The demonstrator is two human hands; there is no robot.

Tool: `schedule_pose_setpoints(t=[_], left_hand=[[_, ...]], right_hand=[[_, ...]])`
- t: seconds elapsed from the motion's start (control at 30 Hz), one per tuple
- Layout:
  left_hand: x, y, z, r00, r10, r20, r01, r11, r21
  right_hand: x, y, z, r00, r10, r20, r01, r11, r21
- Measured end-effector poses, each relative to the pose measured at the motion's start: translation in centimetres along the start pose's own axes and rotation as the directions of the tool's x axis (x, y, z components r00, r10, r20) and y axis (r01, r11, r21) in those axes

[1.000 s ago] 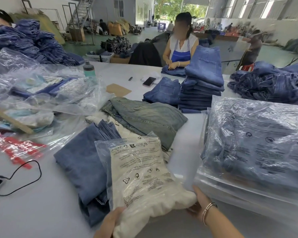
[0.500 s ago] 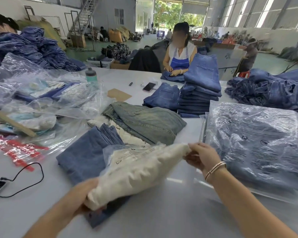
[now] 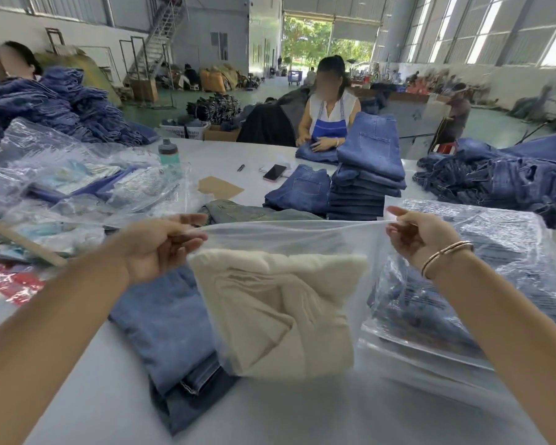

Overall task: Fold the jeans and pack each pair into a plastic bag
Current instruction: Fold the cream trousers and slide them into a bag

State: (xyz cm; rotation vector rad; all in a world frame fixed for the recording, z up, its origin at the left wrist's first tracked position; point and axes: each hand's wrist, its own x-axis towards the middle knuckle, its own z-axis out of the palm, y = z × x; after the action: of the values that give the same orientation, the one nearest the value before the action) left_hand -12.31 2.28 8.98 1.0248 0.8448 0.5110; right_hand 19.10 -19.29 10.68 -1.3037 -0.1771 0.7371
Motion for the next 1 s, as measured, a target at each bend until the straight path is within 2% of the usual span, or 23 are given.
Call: schedule_pose_setpoints(t=[0.13,0.27,0.43,0.53,0.6,0.73,0.8,0.87,0.9,0.97,1.0], left_hand=[[1.4,0.2,3.1,1.0,0.004,-0.024,-0.006,0.999,-0.052],[2.3,2.0,4.3,0.989,0.134,-0.062,-0.139,0.987,-0.082],[2.3,2.3,3.5,0.981,0.18,-0.079,-0.171,0.98,0.101],[2.5,2.6,3.8,0.975,0.195,-0.105,-0.159,0.947,0.277],[3.0,2.4,4.3,0.977,0.18,-0.118,-0.124,0.918,0.376],[4.6,0.4,4.5,0.979,0.118,-0.168,-0.027,0.885,0.465],[5.3,-0.9,4.4,0.977,0.117,-0.179,-0.023,0.888,0.458],[5.6,-1.4,4.0,0.974,0.127,-0.188,-0.032,0.896,0.443],[5.7,-1.4,3.9,0.972,0.137,-0.194,-0.035,0.891,0.452],[5.4,-1.1,3.5,0.963,0.161,-0.216,-0.021,0.844,0.536],[5.3,-0.9,3.4,0.955,0.2,-0.219,-0.006,0.751,0.66]], right_hand=[[0.0,-0.5,0.2,1.0,0.023,0.0,-0.023,1.0,0.008],[-0.4,-2.5,-0.1,0.998,-0.033,0.055,0.028,0.994,0.105],[-1.8,-3.4,-1.5,0.986,-0.057,0.157,0.069,0.995,-0.074],[-1.5,-3.2,-0.9,0.984,-0.096,0.151,0.109,0.991,-0.077],[-0.9,-2.7,-0.2,0.984,-0.072,0.164,0.085,0.994,-0.074],[0.4,-0.3,0.2,0.952,0.039,0.305,-0.007,0.994,-0.105],[1.2,0.6,-0.5,0.935,0.038,0.353,0.026,0.984,-0.174],[2.0,1.2,-1.2,0.942,-0.017,0.336,0.141,0.927,-0.348],[2.4,1.3,-1.5,0.944,-0.068,0.322,0.226,0.846,-0.482],[2.8,1.5,-1.9,0.923,-0.182,0.339,0.375,0.614,-0.695],[2.7,1.4,-2.0,0.9,-0.234,0.367,0.435,0.508,-0.744]])
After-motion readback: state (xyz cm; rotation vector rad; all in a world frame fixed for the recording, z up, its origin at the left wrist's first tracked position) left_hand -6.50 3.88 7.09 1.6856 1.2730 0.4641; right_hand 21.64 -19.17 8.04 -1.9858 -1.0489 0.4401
